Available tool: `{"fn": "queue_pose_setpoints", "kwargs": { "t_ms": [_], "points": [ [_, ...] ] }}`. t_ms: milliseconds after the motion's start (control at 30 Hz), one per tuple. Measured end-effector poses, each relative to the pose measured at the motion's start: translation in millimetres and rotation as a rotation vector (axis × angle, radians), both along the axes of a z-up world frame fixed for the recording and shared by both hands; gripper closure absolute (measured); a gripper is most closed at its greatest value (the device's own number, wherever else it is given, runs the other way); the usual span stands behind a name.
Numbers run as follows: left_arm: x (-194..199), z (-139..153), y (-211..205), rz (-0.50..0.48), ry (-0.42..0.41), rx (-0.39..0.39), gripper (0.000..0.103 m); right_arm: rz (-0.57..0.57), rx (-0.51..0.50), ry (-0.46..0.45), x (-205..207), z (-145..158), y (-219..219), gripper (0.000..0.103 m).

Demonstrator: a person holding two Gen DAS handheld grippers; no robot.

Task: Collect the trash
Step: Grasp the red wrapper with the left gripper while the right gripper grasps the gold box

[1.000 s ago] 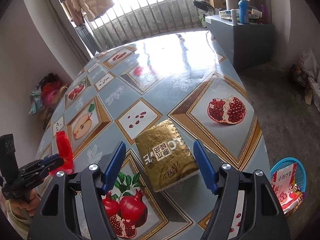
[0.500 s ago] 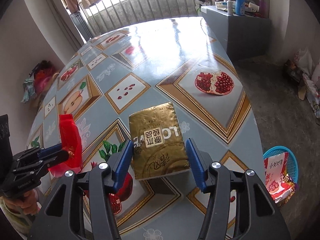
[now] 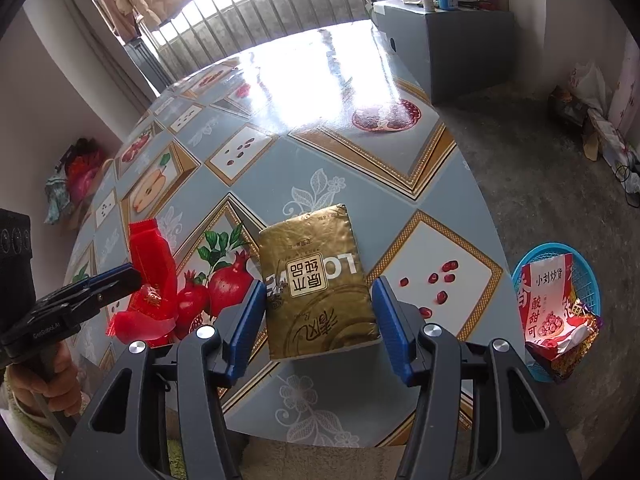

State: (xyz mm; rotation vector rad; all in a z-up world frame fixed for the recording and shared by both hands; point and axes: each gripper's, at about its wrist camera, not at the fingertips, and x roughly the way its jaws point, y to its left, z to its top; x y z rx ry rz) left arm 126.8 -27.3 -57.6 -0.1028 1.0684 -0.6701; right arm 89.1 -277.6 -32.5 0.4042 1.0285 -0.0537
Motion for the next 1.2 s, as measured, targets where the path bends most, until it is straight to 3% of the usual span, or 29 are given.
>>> {"fn": "queue_pose_setpoints", "kwargs": {
  "t_ms": [167, 333, 600, 1067, 1200],
  "points": [
    [6, -2, -13, -0.018, -0.018, 0.016, 0.067, -0.003, 0.007, -0.001, 0, -1, -1, 0.049],
    [0, -4, -26, -0.044, -0.049, 0.063, 0.081, 0.001, -0.001, 0.000, 0, 0, 0, 0.048],
    [-8, -1, -31, -0.058, -0.108, 0.117, 0.093, 0.007, -0.026, -0.008, 0, 3, 4, 0.042],
    [-14, 7, -35, -0.073, -0.179, 0.150, 0.098, 0.015, -0.052, -0.005, 3, -2, 8, 0.041],
    [-14, 9, -35, -0.072, -0.191, 0.151, 0.098, 0.010, -0.041, -0.009, 3, -1, 7, 0.049]
  ]
}}
